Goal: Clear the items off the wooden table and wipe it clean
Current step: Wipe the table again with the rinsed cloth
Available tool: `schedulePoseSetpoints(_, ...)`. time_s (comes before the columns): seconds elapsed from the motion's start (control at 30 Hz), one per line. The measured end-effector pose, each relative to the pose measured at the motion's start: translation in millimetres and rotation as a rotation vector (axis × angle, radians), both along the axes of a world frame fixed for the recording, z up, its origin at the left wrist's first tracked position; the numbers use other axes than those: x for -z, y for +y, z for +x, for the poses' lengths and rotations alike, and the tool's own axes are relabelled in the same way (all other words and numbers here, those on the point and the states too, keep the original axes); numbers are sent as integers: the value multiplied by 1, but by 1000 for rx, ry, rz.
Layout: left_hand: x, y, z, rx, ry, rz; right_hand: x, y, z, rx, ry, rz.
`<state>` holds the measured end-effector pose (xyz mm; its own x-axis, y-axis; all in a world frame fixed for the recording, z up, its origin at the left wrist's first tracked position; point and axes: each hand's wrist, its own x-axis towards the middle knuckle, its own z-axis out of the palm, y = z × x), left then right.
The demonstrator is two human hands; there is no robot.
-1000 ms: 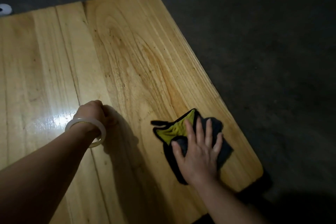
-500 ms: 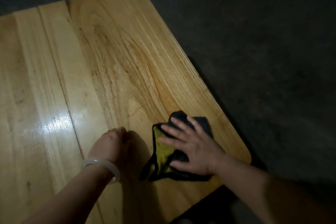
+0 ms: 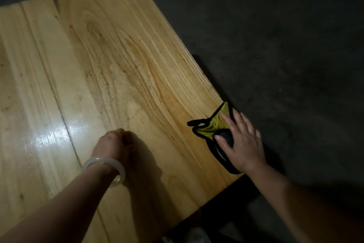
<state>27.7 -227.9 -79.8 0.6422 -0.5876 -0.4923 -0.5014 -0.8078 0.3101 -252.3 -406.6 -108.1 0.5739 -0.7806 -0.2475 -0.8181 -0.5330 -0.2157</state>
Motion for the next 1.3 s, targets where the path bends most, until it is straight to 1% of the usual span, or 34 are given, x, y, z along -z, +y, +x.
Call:
schedulePoseSetpoints(0.17,0,-1,0,-9,-19,8,4,31,-22,49,34,-66)
schedulePoseSetpoints(0.3,1,-1,-1,12,-37,6,9,61,-29,75,10,-126)
schedulePoseSetpoints(0.47,6,0,-2,20,-50,-29,13,116,-18,70,-54,-139)
schedulePoseSetpoints(0.53,8,4,-5,66,-82,-50,14,142,-7,65,-67,-140)
schedulePoseSetpoints(0.6,8,9,-7,99,-88,-92,13,162,5,71,-69,-134)
schedulePoseSetpoints(0.67,7,17,-10,102,-49,-161,11,179,14,81,-65,-128)
schedulePoseSetpoints(0.77,5,42,-12,121,-41,-256,6,212,30,70,-52,-112)
schedulePoseSetpoints(0.9,-7,79,-16,60,-76,-335,-3,262,59,54,-40,-35)
schedulePoseSetpoints(1.0,-19,103,-27,41,-26,-375,-7,291,78,-43,-41,-1)
schedulePoseSetpoints(1.07,-17,114,-37,90,4,-333,-6,300,82,-154,-39,-1)
schedulePoseSetpoints(1.13,-8,121,-47,149,4,-251,-2,296,78,-311,-33,-4)
schedulePoseSetpoints(1.2,-1,127,-54,144,-25,-227,-2,281,70,-481,-51,6)
schedulePoseSetpoints(1.23,1,130,-59,113,-45,-252,-2,272,67,-564,-60,5)
schedulePoseSetpoints(1.3,2,136,-72,29,-108,-370,-5,251,63,-715,-74,4)
